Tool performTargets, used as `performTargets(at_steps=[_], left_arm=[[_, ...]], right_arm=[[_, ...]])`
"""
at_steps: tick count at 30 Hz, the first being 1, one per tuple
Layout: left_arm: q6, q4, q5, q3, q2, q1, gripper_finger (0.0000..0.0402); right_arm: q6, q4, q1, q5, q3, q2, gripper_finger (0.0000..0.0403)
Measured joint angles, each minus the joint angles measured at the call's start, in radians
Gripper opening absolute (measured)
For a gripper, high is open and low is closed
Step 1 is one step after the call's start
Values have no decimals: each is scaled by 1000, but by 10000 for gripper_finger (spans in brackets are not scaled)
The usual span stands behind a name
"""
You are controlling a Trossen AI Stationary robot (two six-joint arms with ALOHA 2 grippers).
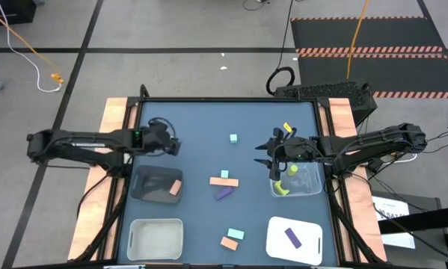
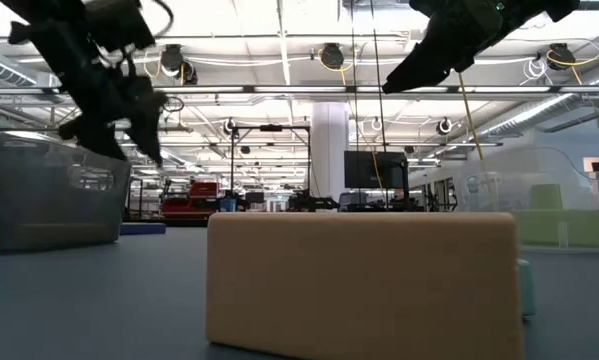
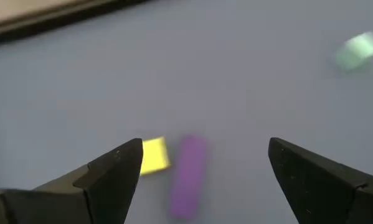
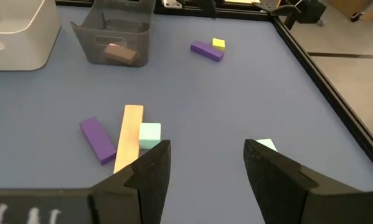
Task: Sort & place blocks by color
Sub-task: Put the top violet block into the white bin
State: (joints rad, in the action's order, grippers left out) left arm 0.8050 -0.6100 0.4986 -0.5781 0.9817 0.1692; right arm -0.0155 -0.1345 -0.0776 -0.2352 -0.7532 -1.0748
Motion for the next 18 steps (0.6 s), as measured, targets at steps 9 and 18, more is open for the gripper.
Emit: performTargets(at_steps=[9,18], left_arm=[[16,-10,-64,0,235,19,347],[36,11,-167,0,368,74,346]], right_arm=[[2,0,0,0,0,0,192],[2,0,0,0,0,0,192]])
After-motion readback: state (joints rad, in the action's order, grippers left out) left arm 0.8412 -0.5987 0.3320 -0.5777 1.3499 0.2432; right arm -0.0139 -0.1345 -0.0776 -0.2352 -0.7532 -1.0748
